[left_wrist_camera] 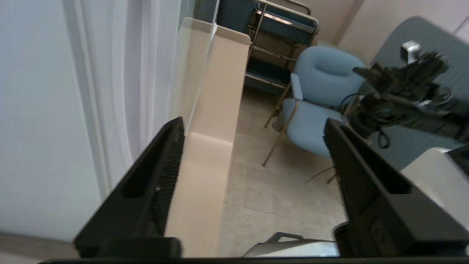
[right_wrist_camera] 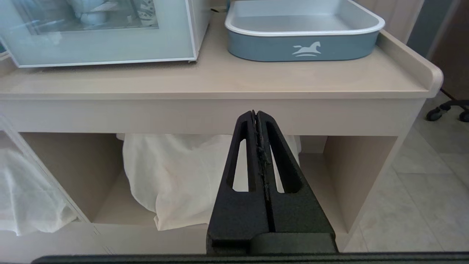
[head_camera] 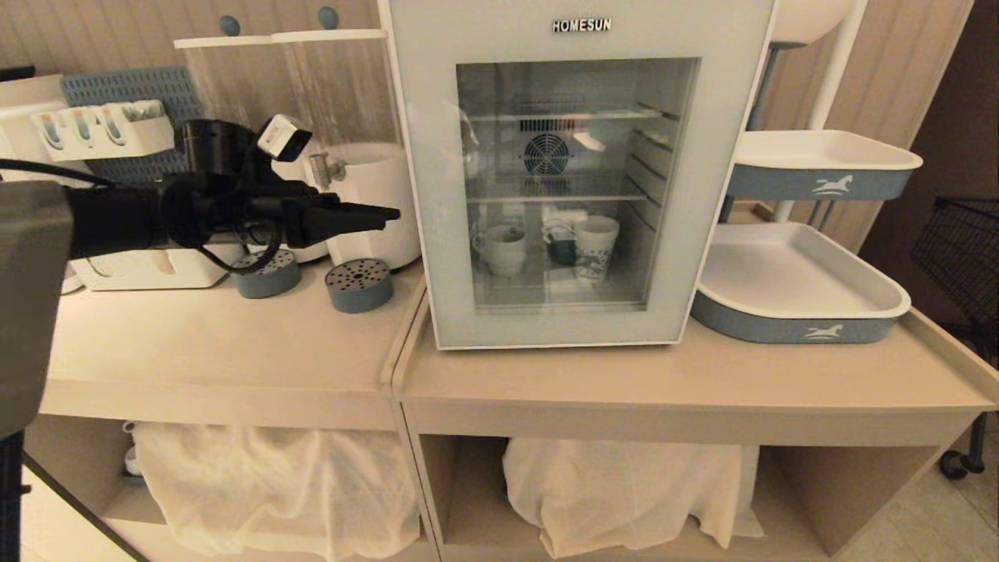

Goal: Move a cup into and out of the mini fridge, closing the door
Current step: Open the freezer door

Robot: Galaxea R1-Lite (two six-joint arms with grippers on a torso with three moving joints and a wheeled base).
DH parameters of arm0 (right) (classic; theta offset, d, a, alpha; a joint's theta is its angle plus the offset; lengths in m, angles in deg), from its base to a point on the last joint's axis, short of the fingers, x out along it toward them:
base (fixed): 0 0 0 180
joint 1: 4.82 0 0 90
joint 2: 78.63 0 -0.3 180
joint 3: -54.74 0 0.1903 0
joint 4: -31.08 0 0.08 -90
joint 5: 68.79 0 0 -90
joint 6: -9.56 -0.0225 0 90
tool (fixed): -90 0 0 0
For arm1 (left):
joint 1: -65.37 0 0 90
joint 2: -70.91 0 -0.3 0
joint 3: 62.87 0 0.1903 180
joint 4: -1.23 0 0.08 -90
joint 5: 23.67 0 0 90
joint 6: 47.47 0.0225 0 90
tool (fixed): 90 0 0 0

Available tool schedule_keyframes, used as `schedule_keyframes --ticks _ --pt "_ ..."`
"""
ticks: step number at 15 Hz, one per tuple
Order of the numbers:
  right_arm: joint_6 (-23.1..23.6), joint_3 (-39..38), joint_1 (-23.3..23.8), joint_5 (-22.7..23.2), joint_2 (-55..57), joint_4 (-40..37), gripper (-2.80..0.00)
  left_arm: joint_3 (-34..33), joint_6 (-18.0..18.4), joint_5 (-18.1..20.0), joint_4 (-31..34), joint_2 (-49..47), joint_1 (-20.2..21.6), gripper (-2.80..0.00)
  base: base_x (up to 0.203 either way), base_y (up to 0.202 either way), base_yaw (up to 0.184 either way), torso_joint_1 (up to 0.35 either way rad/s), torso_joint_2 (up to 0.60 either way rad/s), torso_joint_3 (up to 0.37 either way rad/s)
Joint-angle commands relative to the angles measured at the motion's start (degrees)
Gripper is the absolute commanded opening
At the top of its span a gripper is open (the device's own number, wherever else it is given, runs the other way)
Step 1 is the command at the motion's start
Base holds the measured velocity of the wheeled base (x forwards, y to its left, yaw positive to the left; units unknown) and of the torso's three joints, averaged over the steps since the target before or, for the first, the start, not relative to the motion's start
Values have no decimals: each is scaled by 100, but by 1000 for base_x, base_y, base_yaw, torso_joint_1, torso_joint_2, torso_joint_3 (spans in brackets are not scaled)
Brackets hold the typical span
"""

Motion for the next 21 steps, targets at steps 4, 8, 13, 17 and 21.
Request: schedule_keyframes --ticks 4,8,13,17,21 --pt "6 -88 -5 2 6 4 -280 -208 13 -244 -604 -64 -206 0 0 0 0 0 0 0" --pt "15 -88 -5 2 6 13 -280 -226 22 -710 -631 -73 -206 0 0 0 0 0 0 0" --pt "15 -88 -5 2 6 4 -280 -226 180 -947 -631 -73 -285 0 0 0 0 0 0 0" --pt "15 -88 -5 2 6 4 -280 -262 158 -981 -589 -44 -425 0 0 0 0 0 0 0" --pt "17 -88 -5 11 6 4 -280 -370 115 -959 -572 38 -447 0 0 0 0 0 0 0"
